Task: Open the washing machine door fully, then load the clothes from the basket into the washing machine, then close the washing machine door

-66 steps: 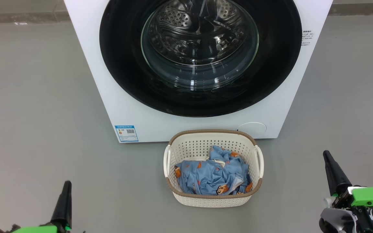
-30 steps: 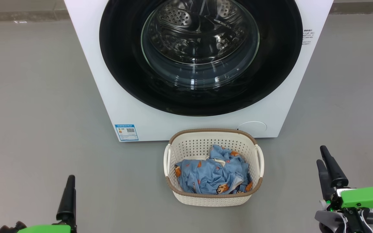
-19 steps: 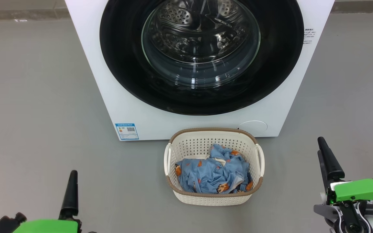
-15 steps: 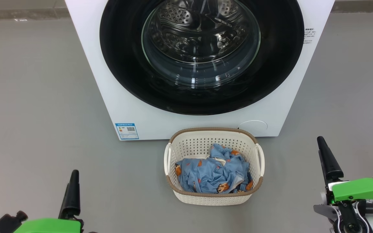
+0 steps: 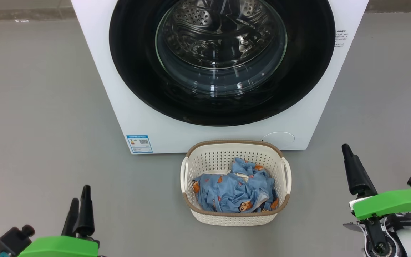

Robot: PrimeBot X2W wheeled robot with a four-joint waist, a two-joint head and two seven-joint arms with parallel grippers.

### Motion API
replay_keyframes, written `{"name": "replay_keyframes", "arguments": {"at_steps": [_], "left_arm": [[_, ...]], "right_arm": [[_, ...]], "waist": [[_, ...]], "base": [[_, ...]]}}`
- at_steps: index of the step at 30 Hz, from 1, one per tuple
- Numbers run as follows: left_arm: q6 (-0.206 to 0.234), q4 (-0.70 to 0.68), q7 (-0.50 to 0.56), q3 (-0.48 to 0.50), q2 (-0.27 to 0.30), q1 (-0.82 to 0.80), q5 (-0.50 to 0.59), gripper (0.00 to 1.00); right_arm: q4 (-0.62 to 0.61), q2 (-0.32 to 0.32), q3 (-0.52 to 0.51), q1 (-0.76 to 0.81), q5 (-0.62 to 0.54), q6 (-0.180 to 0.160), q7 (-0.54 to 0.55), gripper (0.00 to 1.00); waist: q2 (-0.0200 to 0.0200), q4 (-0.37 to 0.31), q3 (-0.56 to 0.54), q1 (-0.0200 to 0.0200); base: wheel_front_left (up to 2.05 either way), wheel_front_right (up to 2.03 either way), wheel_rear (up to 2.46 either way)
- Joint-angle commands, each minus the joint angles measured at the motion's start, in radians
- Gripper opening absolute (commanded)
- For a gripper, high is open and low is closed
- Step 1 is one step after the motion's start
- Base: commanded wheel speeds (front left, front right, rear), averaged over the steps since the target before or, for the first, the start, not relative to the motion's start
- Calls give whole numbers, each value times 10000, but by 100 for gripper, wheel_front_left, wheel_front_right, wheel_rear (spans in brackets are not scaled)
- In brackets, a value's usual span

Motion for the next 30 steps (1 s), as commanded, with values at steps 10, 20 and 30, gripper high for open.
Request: {"name": "replay_keyframes", "arguments": {"at_steps": [10,20,30], "left_arm": [[221,36,-402,-15,314,-788,1283,100],[353,160,-672,-210,435,-958,2255,100],[454,295,-973,-390,490,-1129,3195,100]], "right_arm": [[-171,-359,371,-793,-1773,35,-404,100],[143,-432,474,-992,-3178,40,-668,100],[425,-556,659,-1247,-4408,45,-962,100]], "waist": [[0,5,-9,0],[0,15,-2,0],[0,26,-41,0]], "base": [[0,0,0],[0,0,0],[0,0,0]]}}
